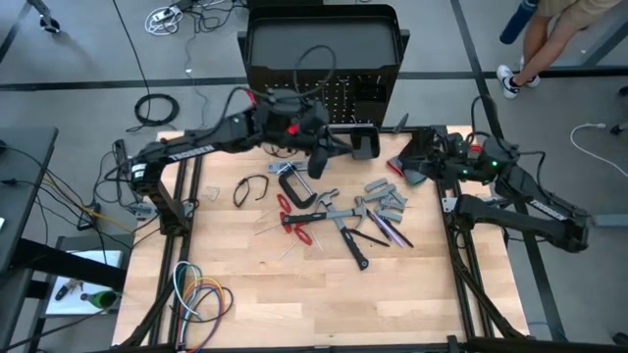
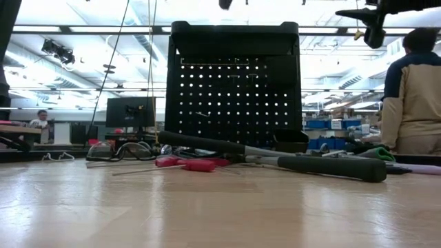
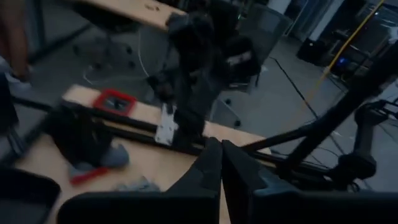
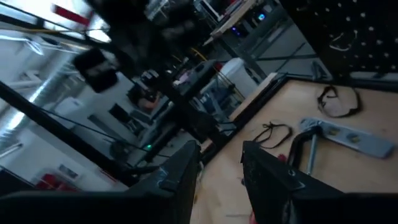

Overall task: Hang tools onto peg board
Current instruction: Return to Home Position

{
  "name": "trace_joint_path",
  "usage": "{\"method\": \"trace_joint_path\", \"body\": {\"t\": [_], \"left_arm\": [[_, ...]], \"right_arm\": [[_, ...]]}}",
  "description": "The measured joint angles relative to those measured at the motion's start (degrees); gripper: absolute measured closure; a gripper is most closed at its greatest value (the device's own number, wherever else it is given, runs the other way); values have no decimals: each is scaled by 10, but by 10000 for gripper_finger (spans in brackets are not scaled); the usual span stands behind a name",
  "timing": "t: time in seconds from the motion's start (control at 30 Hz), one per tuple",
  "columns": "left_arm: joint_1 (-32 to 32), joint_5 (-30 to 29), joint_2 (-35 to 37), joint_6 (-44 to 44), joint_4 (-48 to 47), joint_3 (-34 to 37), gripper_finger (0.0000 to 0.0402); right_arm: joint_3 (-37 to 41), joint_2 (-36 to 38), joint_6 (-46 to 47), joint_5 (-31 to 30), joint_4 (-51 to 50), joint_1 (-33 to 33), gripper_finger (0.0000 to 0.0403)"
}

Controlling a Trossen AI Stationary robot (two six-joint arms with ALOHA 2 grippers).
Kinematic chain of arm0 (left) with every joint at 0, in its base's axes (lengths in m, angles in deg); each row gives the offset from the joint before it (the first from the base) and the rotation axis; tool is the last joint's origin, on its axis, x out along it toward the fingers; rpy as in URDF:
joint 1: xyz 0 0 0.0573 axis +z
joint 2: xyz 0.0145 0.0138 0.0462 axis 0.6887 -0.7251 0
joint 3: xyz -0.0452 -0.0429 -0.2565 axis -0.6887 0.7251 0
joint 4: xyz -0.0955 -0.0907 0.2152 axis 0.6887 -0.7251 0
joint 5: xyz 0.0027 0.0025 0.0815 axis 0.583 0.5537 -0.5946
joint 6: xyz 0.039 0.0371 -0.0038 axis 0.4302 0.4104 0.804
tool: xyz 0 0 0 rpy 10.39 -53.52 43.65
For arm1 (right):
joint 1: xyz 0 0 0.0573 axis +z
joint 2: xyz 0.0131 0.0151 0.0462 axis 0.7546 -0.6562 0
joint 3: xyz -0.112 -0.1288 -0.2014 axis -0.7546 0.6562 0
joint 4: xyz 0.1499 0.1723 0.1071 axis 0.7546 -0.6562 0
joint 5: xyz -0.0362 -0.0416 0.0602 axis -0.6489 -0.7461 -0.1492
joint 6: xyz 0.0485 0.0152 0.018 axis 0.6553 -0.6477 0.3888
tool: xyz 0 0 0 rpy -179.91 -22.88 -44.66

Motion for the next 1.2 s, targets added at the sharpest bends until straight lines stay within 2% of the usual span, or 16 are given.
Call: {"method": "trace_joint_path", "body": {"t": [0.17,0.43,0.67,0.77,0.9,1.07,1.2], "left_arm": [[0,15,32,-35,65,104,399],[15,15,155,-131,307,336,400],[27,-5,249,-218,452,545,400],[27,-15,276,-239,499,614,400],[27,-26,308,-248,530,690,400],[27,-78,329,-288,558,761,400],[27,-102,333,-295,605,815,401]], "right_arm": [[16,53,23,2,-1,0,270],[17,126,35,-28,-90,0,280],[17,155,55,-47,-135,0,289],[17,155,2,-53,-143,0,289],[17,155,-93,-25,-165,0,286],[17,154,-232,-16,-191,0,288],[17,154,-262,-16,-185,0,287]]}}
